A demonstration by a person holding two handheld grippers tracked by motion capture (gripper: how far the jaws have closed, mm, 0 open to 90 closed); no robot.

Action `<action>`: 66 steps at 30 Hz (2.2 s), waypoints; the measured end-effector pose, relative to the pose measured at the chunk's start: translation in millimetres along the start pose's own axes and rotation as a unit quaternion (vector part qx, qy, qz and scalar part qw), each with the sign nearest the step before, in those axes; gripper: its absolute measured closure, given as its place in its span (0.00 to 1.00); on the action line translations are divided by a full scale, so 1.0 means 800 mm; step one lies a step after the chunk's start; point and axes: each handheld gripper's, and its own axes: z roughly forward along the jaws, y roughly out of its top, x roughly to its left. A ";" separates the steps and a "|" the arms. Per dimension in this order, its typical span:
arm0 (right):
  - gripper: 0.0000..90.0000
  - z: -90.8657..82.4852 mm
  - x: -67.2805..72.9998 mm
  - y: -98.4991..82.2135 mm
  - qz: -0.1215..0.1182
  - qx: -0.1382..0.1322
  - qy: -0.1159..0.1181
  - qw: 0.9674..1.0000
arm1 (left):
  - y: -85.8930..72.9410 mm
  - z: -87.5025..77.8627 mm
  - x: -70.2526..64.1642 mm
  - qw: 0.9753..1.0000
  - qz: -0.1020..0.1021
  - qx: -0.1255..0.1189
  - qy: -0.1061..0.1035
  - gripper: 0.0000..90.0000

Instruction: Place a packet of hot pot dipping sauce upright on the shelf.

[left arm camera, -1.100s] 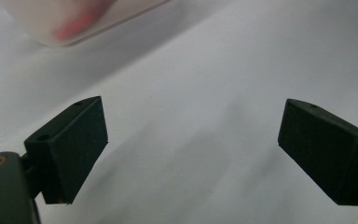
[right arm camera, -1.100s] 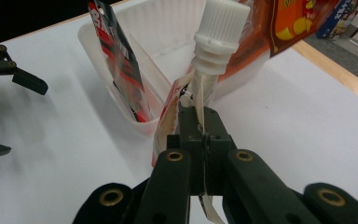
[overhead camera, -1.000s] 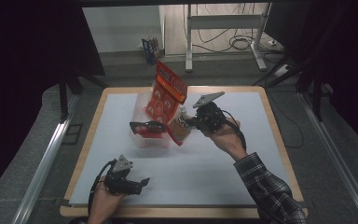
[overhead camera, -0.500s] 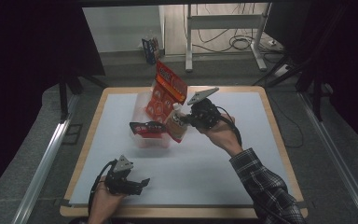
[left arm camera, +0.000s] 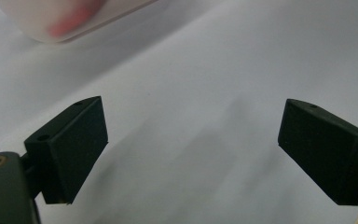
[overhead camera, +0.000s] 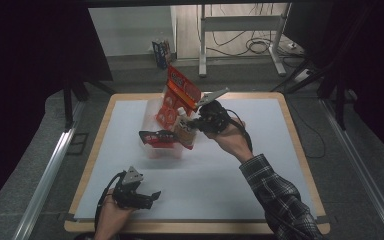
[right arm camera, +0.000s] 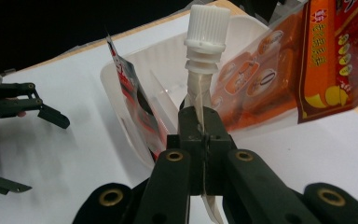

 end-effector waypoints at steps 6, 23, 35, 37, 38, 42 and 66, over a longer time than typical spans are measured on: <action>0.98 0.005 -0.002 0.006 0.003 -0.005 0.007 1.000 | 0.000 0.000 0.000 1.000 0.001 0.001 0.001 0.09; 0.98 0.024 -0.007 0.022 0.012 -0.016 0.028 0.999 | 0.000 0.001 0.000 1.000 0.003 0.003 0.002 0.09; 0.98 0.039 -0.003 0.035 0.010 -0.020 0.036 0.999 | 0.000 0.000 0.000 1.000 0.003 0.002 0.002 0.09; 0.98 0.039 -0.004 0.035 0.011 -0.020 0.037 0.999 | 0.000 0.000 0.000 1.000 0.003 0.002 0.002 0.09; 0.98 0.039 -0.005 0.035 0.012 -0.019 0.040 0.999 | 0.000 0.000 0.000 1.000 0.003 0.002 0.002 0.09; 0.98 0.039 -0.007 0.032 0.016 -0.026 0.055 0.998 | 0.000 0.001 0.000 1.000 0.003 0.003 0.002 0.09; 0.98 0.062 -0.008 0.027 0.003 0.023 0.089 0.996 | 0.000 0.002 -0.001 1.000 0.004 0.008 0.002 0.09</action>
